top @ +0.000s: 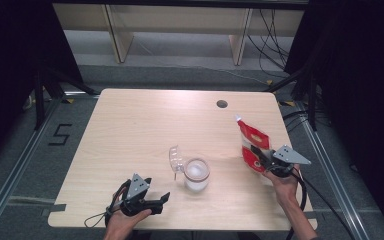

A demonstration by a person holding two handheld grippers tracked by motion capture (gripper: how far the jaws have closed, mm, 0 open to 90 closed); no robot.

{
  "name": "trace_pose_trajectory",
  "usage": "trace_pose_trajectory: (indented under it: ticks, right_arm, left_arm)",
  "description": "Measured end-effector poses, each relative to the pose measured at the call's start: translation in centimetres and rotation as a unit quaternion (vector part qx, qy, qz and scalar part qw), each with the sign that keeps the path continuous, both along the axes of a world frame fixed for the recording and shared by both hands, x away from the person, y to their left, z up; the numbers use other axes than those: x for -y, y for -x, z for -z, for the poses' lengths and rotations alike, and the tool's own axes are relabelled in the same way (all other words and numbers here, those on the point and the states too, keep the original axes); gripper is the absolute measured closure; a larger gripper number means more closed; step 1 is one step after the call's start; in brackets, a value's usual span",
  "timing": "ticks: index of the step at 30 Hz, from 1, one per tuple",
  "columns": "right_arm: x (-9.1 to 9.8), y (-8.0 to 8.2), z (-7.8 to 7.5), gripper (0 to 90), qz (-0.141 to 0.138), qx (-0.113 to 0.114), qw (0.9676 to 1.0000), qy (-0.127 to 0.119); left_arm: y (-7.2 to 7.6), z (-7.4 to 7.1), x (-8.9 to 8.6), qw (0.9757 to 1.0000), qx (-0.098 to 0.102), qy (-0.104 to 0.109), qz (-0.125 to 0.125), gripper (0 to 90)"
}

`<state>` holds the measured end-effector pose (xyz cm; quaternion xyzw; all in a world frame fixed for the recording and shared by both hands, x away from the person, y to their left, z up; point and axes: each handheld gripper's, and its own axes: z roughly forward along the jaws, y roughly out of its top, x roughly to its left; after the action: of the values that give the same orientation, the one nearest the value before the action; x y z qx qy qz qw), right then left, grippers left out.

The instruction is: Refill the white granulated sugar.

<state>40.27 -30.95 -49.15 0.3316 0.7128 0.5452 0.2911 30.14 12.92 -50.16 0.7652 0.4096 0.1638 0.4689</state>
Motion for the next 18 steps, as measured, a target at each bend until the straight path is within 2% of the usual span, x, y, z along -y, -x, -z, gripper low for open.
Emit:
trace_pose_trajectory:
  ticks: [4,5,6,8,10,12,13,14,16,18]
  right_arm:
    - [-0.04,-0.04,0.27,88.4,-0.003,-0.006,1.0,-0.001]
    - [-0.12,-0.12,0.42,88.4,0.005,0.0,1.0,0.0]
    - [0.02,-0.22,0.47,88.3,-0.005,-0.002,0.9999,0.013]
    - [-0.08,-0.02,0.56,88.3,0.001,-0.009,0.9999,0.008]
    - [0.06,-0.14,0.52,88.0,-0.004,-0.005,0.9999,0.014]
    - [0.23,-0.11,0.57,86.7,-0.004,-0.007,0.9999,0.007]
    - [0.2,0.1,0.5,86.1,0.007,-0.015,0.9999,0.004]
    - [0.38,-0.1,0.51,85.6,0.007,-0.006,0.9999,0.014]
    - [0.4,-0.05,0.51,85.1,0.007,-0.01,0.9998,0.014]
    - [0.47,-0.01,0.54,84.8,0.003,-0.01,0.9998,0.018]
  left_arm:
    - [0.02,-0.01,0.01,1.0,-0.001,0.001,0.001,17.9]
    - [0.02,-0.01,0.0,1.0,-0.001,0.001,0.001,17.9]
    - [0.02,-0.01,0.01,1.0,-0.001,0.002,0.001,17.9]
    - [0.02,-0.01,0.0,1.0,-0.001,0.002,0.001,17.9]
    - [0.04,-0.01,0.0,1.0,-0.001,0.002,0.001,17.9]
    - [0.04,-0.01,-0.01,1.0,-0.001,0.004,0.001,17.9]
    - [0.03,-0.01,-0.01,1.0,-0.001,0.005,0.001,17.9]
    - [0.15,-0.01,0.1,0.9999,-0.007,0.01,-0.001,17.9]
    - [0.12,-0.01,0.07,0.9999,-0.006,0.009,0.0,17.9]
    - [0.32,-0.04,0.24,0.9997,-0.017,0.02,-0.001,17.9]
